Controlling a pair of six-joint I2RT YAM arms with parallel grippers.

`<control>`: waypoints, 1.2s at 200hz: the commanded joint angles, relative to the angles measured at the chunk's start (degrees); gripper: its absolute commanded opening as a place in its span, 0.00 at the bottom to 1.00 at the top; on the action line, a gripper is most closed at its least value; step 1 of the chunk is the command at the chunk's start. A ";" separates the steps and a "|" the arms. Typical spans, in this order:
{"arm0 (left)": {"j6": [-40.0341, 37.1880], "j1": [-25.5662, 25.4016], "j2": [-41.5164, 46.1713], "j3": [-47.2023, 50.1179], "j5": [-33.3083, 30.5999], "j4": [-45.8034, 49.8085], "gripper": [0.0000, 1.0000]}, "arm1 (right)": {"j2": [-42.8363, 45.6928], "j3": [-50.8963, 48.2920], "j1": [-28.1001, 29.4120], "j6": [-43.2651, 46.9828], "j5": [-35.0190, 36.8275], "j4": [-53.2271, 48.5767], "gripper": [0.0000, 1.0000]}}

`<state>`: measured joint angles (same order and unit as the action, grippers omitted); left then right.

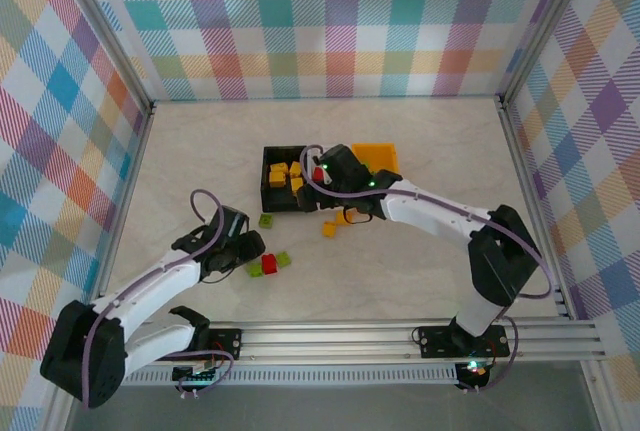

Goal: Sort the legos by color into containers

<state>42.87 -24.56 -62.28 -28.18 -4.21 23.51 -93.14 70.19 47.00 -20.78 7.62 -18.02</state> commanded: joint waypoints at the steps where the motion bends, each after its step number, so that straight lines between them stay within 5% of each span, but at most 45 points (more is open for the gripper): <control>1: 0.24 1.09 -2.21 0.29 -1.97 -4.09 0.66 | 3.34 -1.83 0.32 -0.67 1.41 2.92 0.88; 83: -0.64 1.09 -8.46 1.60 0.33 -5.42 0.41 | 5.77 -5.13 -1.19 -1.24 3.19 2.99 0.88; 140: -1.51 1.09 -2.88 -2.40 1.47 0.04 0.26 | 9.44 -8.05 -4.12 -3.18 4.68 1.89 0.88; 185: -2.46 -3.26 -3.81 -14.93 2.48 3.29 0.25 | 16.77 -15.34 -8.18 -5.58 5.03 2.01 0.90; 240: -5.76 -14.95 -24.21 -39.09 -0.48 1.19 0.23 | 26.05 -24.81 -10.77 -8.75 5.95 0.13 0.91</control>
<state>40.03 -36.23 -78.94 -59.24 -3.20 24.88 -71.00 48.21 36.82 -27.20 12.80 -16.56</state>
